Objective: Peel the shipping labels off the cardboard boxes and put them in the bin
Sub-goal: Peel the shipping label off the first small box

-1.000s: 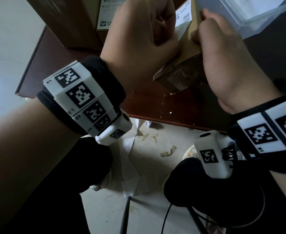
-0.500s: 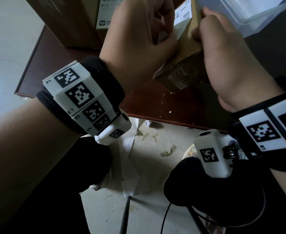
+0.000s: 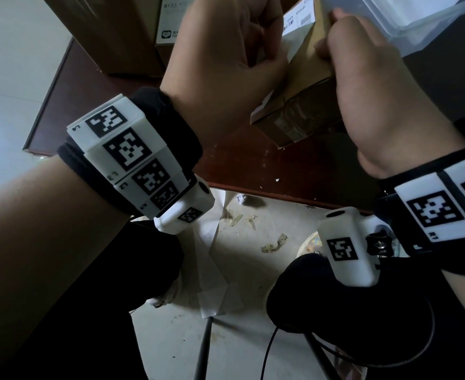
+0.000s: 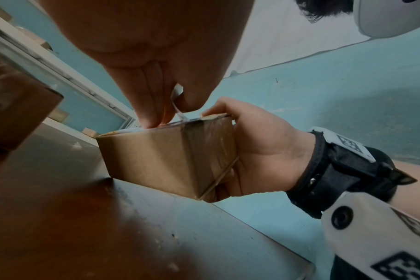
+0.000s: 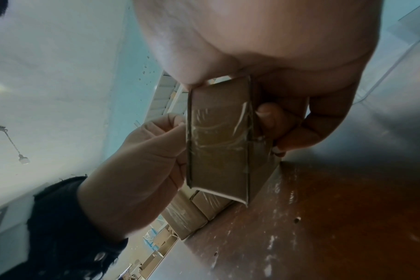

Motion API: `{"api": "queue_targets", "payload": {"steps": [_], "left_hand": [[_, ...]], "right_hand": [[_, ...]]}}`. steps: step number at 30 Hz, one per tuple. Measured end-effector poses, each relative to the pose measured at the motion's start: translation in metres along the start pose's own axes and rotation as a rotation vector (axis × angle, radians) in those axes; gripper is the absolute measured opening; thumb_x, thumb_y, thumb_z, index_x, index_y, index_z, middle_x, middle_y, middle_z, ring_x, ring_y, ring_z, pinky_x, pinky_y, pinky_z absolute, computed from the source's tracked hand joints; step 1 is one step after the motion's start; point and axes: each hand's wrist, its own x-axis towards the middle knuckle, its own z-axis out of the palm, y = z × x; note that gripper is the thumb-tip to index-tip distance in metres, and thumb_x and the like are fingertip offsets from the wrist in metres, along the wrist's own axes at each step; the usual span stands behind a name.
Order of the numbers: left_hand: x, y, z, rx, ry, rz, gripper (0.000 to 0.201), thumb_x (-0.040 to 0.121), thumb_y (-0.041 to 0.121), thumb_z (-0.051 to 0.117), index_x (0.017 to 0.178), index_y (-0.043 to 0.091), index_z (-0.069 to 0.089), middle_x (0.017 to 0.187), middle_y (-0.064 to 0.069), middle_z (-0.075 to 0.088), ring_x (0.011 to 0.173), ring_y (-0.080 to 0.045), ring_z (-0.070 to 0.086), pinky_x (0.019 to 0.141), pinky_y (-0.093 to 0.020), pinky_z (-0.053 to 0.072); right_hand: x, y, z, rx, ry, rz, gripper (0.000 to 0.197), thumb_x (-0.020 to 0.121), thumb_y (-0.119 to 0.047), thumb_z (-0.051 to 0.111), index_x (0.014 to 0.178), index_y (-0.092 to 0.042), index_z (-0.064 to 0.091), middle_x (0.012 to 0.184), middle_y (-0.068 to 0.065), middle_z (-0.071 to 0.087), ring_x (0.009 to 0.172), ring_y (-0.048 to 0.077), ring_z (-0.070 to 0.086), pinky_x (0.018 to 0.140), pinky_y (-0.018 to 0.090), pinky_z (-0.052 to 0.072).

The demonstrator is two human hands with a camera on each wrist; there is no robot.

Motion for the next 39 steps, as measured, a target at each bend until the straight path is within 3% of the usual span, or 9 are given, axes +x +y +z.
{"api": "queue_targets", "payload": {"steps": [5,10,14,18,24,29,31,34,39], "left_hand": [[0.0004,0.0001,-0.0008,0.037,0.02,0.015,0.012,0.089,0.01,0.061,0.078,0.008,0.057,0.064,-0.01,0.058,0.053,-0.004,0.047,0.057,-0.011,0.031],[0.0006,-0.0014,-0.0016,0.098,0.018,0.037,0.014,0.09,0.012,0.063,0.079,0.003,0.062,0.067,-0.006,0.059,0.057,-0.007,0.047,0.059,-0.009,0.029],[0.0004,-0.0013,-0.0023,0.094,0.009,0.044,0.013,0.091,0.013,0.065,0.085,0.002,0.066,0.075,-0.002,0.065,0.063,-0.009,0.057,0.061,-0.01,0.036],[0.0025,-0.0045,-0.0035,0.087,-0.02,0.041,0.016,0.094,0.019,0.062,0.101,0.008,0.072,0.094,0.004,0.072,0.089,-0.003,0.068,0.077,-0.026,0.055],[0.0037,-0.0037,0.0001,0.113,-0.087,0.068,0.029,0.097,0.014,0.051,0.115,0.019,0.074,0.113,-0.002,0.069,0.11,-0.013,0.063,0.091,-0.038,0.051],[0.0001,-0.0034,0.0006,0.122,-0.124,-0.001,0.025,0.093,0.013,0.048,0.107,0.012,0.068,0.104,-0.002,0.065,0.098,-0.018,0.06,0.082,-0.044,0.048],[-0.002,-0.0028,0.0012,0.128,-0.158,-0.035,0.023,0.092,0.012,0.045,0.105,0.01,0.064,0.095,-0.003,0.064,0.089,-0.02,0.059,0.076,-0.047,0.048],[-0.0035,-0.0025,0.0016,0.069,-0.175,-0.073,0.019,0.091,0.008,0.043,0.099,0.005,0.061,0.083,-0.009,0.061,0.078,-0.024,0.056,0.07,-0.049,0.046],[-0.0028,0.0008,0.001,0.026,-0.122,-0.048,0.017,0.092,0.006,0.045,0.088,-0.002,0.06,0.074,-0.017,0.056,0.068,-0.03,0.052,0.062,-0.047,0.041]], "right_hand": [[0.0007,0.0013,-0.0004,0.011,-0.008,-0.003,0.023,0.098,-0.039,0.038,0.101,-0.021,0.053,0.098,0.003,0.054,0.09,0.018,0.053,0.08,0.039,0.048],[0.0027,0.0033,-0.0005,0.015,-0.006,0.009,0.02,0.095,-0.042,0.039,0.104,-0.034,0.055,0.095,-0.02,0.064,0.099,0.002,0.063,0.085,0.031,0.051],[0.002,0.0024,-0.0001,0.022,-0.007,0.007,0.022,0.097,-0.045,0.038,0.107,-0.034,0.054,0.092,-0.022,0.066,0.093,-0.004,0.064,0.081,0.024,0.05],[0.0038,0.0031,-0.001,0.02,0.01,0.02,0.023,0.1,-0.042,0.036,0.104,-0.034,0.057,0.095,-0.018,0.067,0.098,0.003,0.066,0.082,0.028,0.052],[0.0054,0.0038,0.0,0.002,-0.002,0.033,0.038,0.095,-0.048,0.039,0.123,-0.03,0.055,0.114,-0.013,0.065,0.115,0.01,0.063,0.092,0.035,0.052],[0.0025,0.0021,0.0022,-0.014,-0.011,0.009,0.031,0.095,-0.047,0.042,0.119,-0.035,0.057,0.108,-0.018,0.065,0.107,0.002,0.061,0.092,0.034,0.05],[-0.0009,0.0022,0.0035,-0.027,-0.01,0.001,0.039,0.097,-0.045,0.042,0.133,-0.042,0.059,0.12,-0.021,0.067,0.116,-0.003,0.061,0.103,0.034,0.052],[-0.0011,0.0038,0.0044,-0.055,-0.016,0.024,0.07,0.093,-0.047,0.044,0.161,-0.031,0.041,0.145,-0.008,0.062,0.134,0.007,0.056,0.115,0.043,0.048],[0.0018,0.0056,0.005,-0.022,-0.061,0.031,0.07,0.092,-0.051,0.042,0.158,-0.029,0.045,0.143,-0.006,0.064,0.131,0.011,0.059,0.112,0.046,0.05]]}}
